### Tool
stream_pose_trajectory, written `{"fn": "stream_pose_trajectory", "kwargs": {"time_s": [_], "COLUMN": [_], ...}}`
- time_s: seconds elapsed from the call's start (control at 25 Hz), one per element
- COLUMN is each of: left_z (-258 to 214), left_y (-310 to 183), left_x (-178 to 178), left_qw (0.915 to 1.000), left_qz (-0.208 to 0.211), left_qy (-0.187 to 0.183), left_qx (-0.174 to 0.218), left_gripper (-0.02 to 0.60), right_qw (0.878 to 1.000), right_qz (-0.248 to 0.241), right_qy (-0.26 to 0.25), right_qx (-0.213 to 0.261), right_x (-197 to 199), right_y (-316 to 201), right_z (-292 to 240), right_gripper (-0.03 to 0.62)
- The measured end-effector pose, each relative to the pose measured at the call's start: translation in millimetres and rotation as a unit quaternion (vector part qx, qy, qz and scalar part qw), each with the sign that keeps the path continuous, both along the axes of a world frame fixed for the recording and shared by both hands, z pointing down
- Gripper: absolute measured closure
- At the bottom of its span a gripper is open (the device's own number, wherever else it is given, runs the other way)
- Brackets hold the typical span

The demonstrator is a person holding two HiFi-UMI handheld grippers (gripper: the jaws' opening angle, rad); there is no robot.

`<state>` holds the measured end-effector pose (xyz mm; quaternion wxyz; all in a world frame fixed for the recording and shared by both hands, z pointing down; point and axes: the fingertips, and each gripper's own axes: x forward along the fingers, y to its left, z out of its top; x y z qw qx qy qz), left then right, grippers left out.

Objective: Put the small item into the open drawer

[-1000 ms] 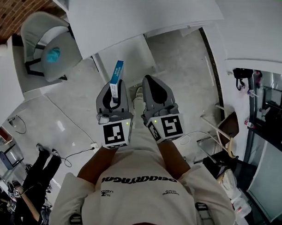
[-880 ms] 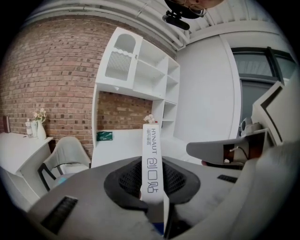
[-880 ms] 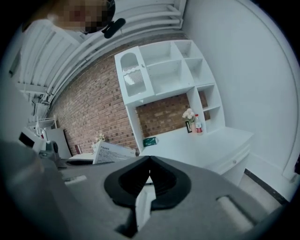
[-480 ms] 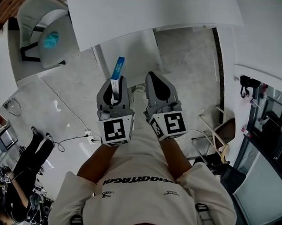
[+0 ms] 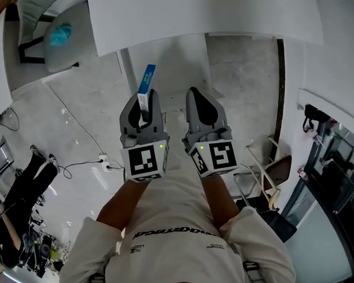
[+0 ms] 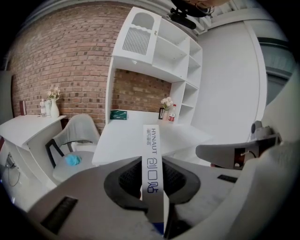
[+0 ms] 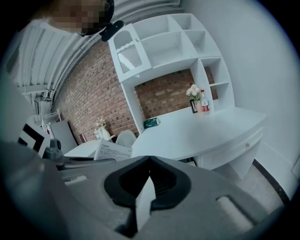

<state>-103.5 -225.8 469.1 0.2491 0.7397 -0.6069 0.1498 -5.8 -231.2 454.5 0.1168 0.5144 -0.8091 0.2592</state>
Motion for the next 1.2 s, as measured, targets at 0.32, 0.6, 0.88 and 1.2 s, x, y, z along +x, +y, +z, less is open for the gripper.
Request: {"fn": "stream_pose_trajectory", "kwargs": {"time_s": [0.32, 0.6, 0.88, 1.2], "left_z": [42, 70, 101, 134], "left_y": [-9, -10, -15, -16], "left_x": [-6, -3, -3, 5], "left_qw": [0.9996, 0.9988, 0.9973, 0.9950], "left_qz": [-0.013, -0.026, -0.027, -0.016], "left_qy": [-0.005, -0.011, -0.008, -0.009], "left_qx": [-0.025, -0.040, -0.067, -0.098], "left_gripper": [0.517, 0.517, 0.517, 0.515], "right_qw": [1.000, 0.999, 0.998, 0.997], "right_qz": [-0.001, 0.002, -0.004, -0.004], "right_qy": [0.008, 0.007, 0.008, 0.008], "right_qx": [-0.027, -0.046, -0.063, -0.073], "right_x": [0, 14, 10, 10], "right_y": [-4, 5, 10, 14], "right_z": [45, 72, 96, 116], "right_gripper": [0.594, 0.594, 0.594, 0.594]}}
